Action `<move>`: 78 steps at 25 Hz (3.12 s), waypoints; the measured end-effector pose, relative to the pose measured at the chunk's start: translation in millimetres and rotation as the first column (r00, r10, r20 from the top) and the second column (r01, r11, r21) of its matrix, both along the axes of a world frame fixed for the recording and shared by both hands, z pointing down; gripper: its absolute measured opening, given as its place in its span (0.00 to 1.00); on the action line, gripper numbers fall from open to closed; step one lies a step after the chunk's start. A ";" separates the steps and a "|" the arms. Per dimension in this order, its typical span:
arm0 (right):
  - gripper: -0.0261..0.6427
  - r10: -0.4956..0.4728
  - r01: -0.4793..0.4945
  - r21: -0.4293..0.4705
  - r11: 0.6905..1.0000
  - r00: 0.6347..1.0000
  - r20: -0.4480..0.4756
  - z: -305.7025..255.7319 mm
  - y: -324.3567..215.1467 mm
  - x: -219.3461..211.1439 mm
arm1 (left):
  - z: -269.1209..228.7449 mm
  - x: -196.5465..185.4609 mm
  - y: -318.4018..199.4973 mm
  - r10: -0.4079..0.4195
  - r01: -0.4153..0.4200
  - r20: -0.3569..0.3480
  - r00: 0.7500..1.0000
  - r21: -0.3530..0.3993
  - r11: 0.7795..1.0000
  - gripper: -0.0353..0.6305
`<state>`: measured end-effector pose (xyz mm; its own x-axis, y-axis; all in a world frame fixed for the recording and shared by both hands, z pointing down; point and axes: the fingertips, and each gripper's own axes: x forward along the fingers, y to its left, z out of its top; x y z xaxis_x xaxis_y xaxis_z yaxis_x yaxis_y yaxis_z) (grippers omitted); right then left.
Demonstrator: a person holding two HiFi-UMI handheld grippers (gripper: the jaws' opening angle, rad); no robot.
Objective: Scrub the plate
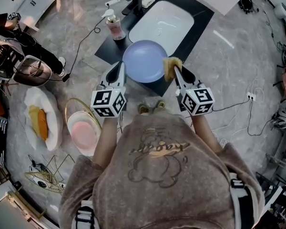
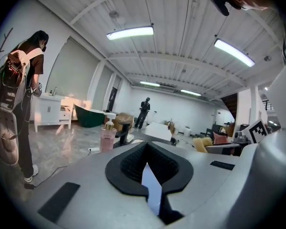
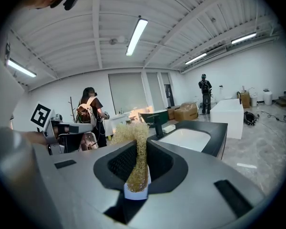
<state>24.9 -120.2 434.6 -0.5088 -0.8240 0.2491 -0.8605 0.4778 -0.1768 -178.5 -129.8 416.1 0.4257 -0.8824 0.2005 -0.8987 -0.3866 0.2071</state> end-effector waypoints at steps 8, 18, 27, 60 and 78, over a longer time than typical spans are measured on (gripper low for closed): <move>0.11 -0.053 0.053 0.024 0.998 0.998 0.019 -6.1 -28.2 1.7 | 1.3 -4.0 -14.1 -0.079 0.079 0.021 0.997 -0.010 0.997 0.08; 0.11 -0.083 0.082 0.014 0.997 0.996 0.039 -2.9 -36.5 0.4 | 17.2 -9.9 -19.3 -0.113 0.113 0.004 0.994 -0.067 0.991 0.31; 0.11 -0.074 0.074 -0.002 0.997 0.997 0.038 2.9 -41.0 4.3 | 90.5 -20.4 -33.8 -0.131 0.134 0.030 0.991 -0.215 0.967 0.36; 0.11 -0.002 0.002 -0.050 0.999 1.000 -0.001 18.3 -52.7 36.9 | 231.1 -20.4 -72.4 -0.215 0.150 -0.058 0.975 -0.543 0.827 0.13; 0.11 -0.143 0.146 0.019 0.989 0.983 -0.118 6.9 -67.6 5.7 | 129.3 27.1 -74.6 -0.119 0.016 -0.202 0.972 -0.448 0.894 0.10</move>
<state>30.6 -187.9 441.4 -0.5918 -0.7515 0.2915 -0.7961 0.6017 -0.0652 -151.4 -204.4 545.3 0.4465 -0.7529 0.4835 -0.8314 -0.1493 0.5353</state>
